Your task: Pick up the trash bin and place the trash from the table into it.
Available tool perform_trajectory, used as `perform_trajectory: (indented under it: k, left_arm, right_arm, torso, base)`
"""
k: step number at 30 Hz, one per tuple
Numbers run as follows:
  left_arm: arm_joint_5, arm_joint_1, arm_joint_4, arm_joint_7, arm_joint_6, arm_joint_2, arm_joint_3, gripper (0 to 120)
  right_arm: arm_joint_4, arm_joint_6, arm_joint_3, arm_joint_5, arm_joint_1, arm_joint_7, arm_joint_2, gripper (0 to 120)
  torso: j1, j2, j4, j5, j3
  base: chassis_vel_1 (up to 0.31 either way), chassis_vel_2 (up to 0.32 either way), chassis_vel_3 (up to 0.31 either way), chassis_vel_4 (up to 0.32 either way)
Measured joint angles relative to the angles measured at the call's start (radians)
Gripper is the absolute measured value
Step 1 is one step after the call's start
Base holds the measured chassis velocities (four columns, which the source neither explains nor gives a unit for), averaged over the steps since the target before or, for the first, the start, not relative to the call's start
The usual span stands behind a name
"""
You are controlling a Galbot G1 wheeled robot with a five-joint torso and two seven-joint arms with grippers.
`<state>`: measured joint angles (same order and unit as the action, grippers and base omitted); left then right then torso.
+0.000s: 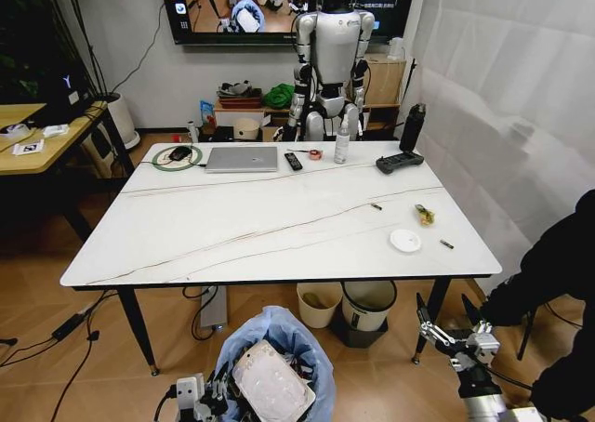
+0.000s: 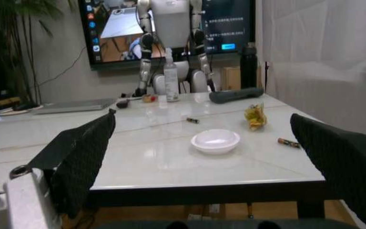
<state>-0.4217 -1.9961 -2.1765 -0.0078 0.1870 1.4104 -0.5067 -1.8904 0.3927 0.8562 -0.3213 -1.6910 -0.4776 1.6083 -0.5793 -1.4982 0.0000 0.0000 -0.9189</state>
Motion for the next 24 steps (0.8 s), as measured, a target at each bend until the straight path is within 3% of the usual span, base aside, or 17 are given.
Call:
perform_trajectory:
  k: [24]
  left_arm:
    - [0.004,0.001,0.002,-0.001,0.002,0.007,0.007,0]
  right_arm:
    - [0.015,0.005,-0.01,-0.005,0.01,-0.03,0.0,100]
  torso:
    - [0.0,0.0,0.0,0.0,0.0]
  base:
    - [-0.082,-0.085,0.087,0.084]
